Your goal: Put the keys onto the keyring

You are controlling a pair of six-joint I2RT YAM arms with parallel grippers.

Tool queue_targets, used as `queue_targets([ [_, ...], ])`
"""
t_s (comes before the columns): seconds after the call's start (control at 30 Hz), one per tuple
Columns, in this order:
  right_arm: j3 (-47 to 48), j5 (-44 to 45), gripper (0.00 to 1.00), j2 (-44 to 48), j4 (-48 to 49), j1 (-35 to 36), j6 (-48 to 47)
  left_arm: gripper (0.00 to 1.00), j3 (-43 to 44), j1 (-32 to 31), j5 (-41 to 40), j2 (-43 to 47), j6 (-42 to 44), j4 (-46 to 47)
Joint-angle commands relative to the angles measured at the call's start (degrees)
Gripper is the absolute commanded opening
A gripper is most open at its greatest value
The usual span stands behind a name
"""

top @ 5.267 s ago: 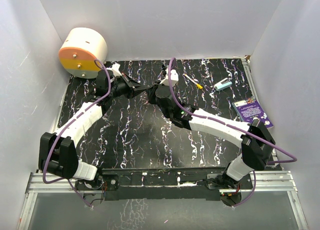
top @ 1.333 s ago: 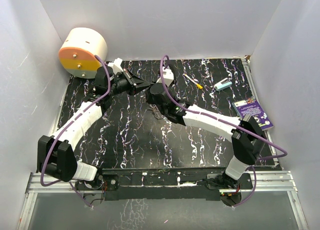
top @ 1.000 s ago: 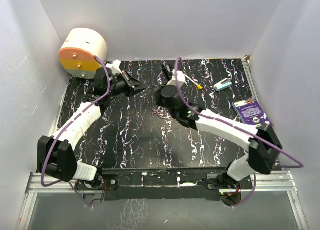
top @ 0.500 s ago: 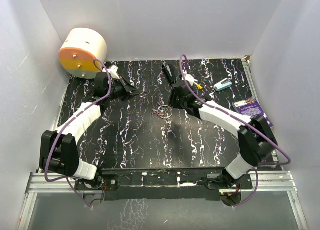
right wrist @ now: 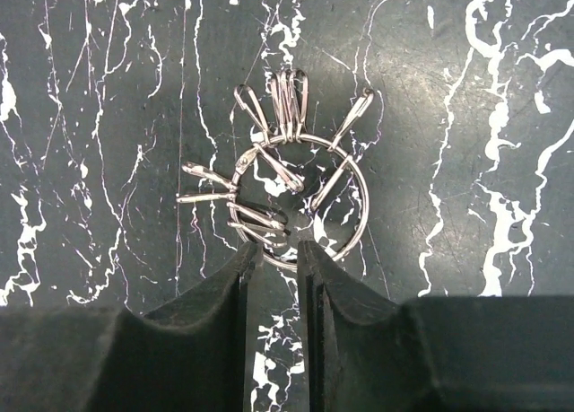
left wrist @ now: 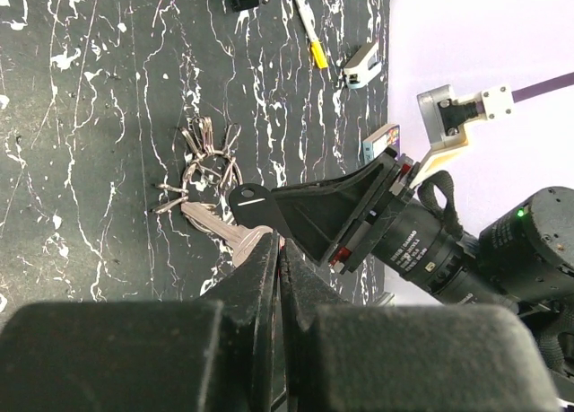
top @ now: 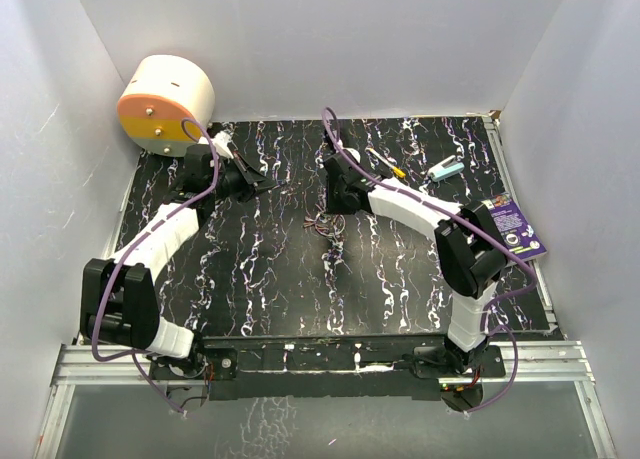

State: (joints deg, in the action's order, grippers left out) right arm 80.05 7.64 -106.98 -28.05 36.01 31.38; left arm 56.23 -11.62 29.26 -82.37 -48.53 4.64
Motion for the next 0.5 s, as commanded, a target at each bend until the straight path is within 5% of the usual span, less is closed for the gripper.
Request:
queue_targets([
  [0.0,6.0,0.4,0.26,0.2,-4.1,-0.8,-1.0,0.00,0.2,0.6,1.8,0.1,0.9,1.3],
  [0.3,8.9,2.8,0.30,-2.1,-6.4,-1.7,-14.8,0.00,0.8,1.1,2.6,0.0,1.7,1.9],
  [0.47,15.7,-2.2,0.29,-7.4,-16.0,-5.1,-8.9,0.00,0.4,1.3,2.8,0.1,1.6,2.6],
])
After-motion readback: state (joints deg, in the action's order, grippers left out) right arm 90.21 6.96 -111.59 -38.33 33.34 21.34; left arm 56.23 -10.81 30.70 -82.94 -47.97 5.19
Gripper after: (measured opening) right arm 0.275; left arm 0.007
